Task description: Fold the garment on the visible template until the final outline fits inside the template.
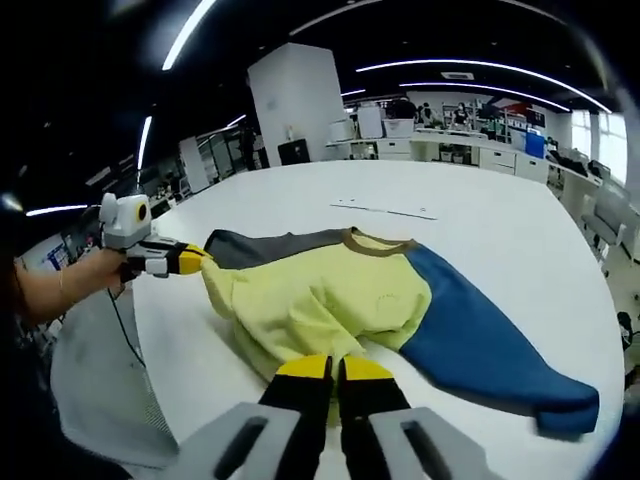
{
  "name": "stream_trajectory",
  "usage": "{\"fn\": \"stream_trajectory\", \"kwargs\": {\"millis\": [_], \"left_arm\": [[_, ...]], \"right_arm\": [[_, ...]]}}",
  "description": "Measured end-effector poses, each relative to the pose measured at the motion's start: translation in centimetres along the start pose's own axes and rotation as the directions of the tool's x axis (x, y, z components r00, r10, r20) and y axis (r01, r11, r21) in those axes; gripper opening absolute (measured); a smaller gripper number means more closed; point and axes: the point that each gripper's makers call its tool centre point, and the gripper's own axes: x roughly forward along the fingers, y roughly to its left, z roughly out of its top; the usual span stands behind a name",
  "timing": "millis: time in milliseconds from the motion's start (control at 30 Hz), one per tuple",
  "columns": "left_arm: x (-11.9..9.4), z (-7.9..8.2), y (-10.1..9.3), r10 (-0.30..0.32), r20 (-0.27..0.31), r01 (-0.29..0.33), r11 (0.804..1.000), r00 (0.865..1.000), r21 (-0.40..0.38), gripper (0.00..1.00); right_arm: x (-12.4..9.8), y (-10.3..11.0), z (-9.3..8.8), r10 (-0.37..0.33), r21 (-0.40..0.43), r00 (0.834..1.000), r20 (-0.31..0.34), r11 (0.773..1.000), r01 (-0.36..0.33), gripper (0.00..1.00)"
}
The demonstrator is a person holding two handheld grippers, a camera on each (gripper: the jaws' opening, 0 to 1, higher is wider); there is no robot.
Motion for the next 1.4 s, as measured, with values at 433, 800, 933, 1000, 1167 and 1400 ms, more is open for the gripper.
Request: {"fn": "stream_trajectory", "kwargs": {"millis": [433,800,933,1000,1167,1400], "left_arm": [[3.2,-0.8,2.5,0.059,-0.049,-0.060,0.998,0.997,-0.025,0.00],[4.8,-2.4,4.2,0.105,-0.090,-0.110,0.992,0.990,-0.054,0.00],[4.8,-2.9,4.3,0.116,-0.100,-0.122,0.991,0.988,-0.062,0.00],[4.8,-2.7,4.3,0.118,-0.077,-0.123,0.990,0.990,-0.071,0.00],[3.7,-2.6,4.6,0.142,-0.064,-0.147,0.986,0.988,-0.080,0.08],[1.8,-2.4,3.6,0.122,-0.039,-0.125,0.987,0.992,-0.101,0.20]], "right_arm": [[3.6,-2.3,-0.4,0.000,0.009,0.997,-0.075,1.000,0.001,0.00],[5.8,-3.7,-1.6,-0.026,0.010,0.991,-0.128,1.000,0.028,0.00],[6.0,-3.7,-1.9,-0.026,0.021,0.991,-0.133,0.999,0.029,0.00],[6.0,-3.8,-1.9,-0.030,0.031,0.991,-0.129,0.999,0.034,0.00],[5.0,-4.3,-1.2,-0.050,0.067,0.995,-0.092,0.996,0.056,0.09],[2.8,-4.5,-1.0,-0.054,0.102,0.997,-0.060,0.993,0.059,0.18]]}}
